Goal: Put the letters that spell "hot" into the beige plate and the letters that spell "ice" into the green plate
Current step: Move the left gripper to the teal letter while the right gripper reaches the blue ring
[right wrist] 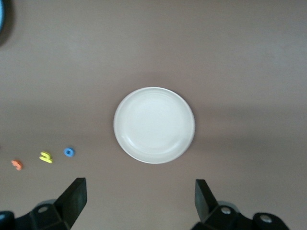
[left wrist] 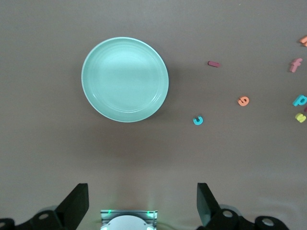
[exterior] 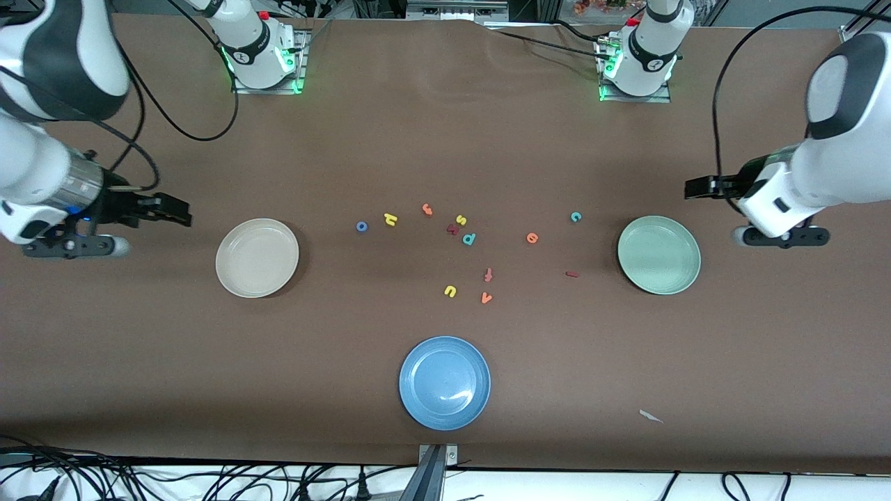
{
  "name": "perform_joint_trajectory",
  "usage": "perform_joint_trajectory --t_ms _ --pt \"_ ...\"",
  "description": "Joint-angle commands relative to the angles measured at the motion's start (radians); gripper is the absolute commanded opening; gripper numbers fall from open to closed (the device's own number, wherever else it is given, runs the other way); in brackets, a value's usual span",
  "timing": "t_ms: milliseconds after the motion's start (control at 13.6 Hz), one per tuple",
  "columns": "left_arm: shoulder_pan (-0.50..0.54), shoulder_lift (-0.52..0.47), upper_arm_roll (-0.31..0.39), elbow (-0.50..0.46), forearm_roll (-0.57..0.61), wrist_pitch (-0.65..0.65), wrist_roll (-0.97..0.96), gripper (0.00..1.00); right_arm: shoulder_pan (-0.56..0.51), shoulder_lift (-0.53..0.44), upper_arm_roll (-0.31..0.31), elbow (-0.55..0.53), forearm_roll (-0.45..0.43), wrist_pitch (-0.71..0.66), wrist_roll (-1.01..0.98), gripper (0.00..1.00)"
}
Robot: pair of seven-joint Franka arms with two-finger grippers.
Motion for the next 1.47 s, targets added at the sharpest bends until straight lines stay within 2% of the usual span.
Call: perform_joint_trajectory --t_ms 0,441,661,808,954,1101,1395 --pt "0.000 -0.020 -0.042 -0.116 -0.018 0.112 -0.124 0.99 -0.009 0.006 0.060 -0.043 0.006 0.063 0.054 1.00" --pt "0.003 -0.035 -0.144 -0.399 -0.046 0.485 -0.416 0.99 -0.009 0.036 0.220 -0.196 0.000 0.308 0.209 1.00" --pt "0.001 -0.035 -0.181 -0.530 -0.044 0.649 -0.534 0.99 -0.007 0.066 0.260 -0.284 -0.005 0.469 0.210 1.00" --pt "0.001 -0.035 -0.204 -0.612 -0.046 0.796 -0.606 0.99 -0.007 0.066 0.280 -0.327 -0.063 0.511 0.258 1.00" --pt "0.000 -0.026 -0.215 -0.661 -0.046 0.887 -0.653 0.99 -0.006 0.079 0.318 -0.348 -0.147 0.512 0.324 1.00" --pt "0.000 0.001 -0.235 -0.689 -0.046 0.976 -0.738 0.99 -0.003 0.111 0.343 -0.348 -0.183 0.531 0.408 1.00" --pt "-0.002 0.075 -0.278 -0.707 -0.044 1.042 -0.760 0.97 0.004 0.185 0.375 -0.399 -0.250 0.697 0.502 1.00"
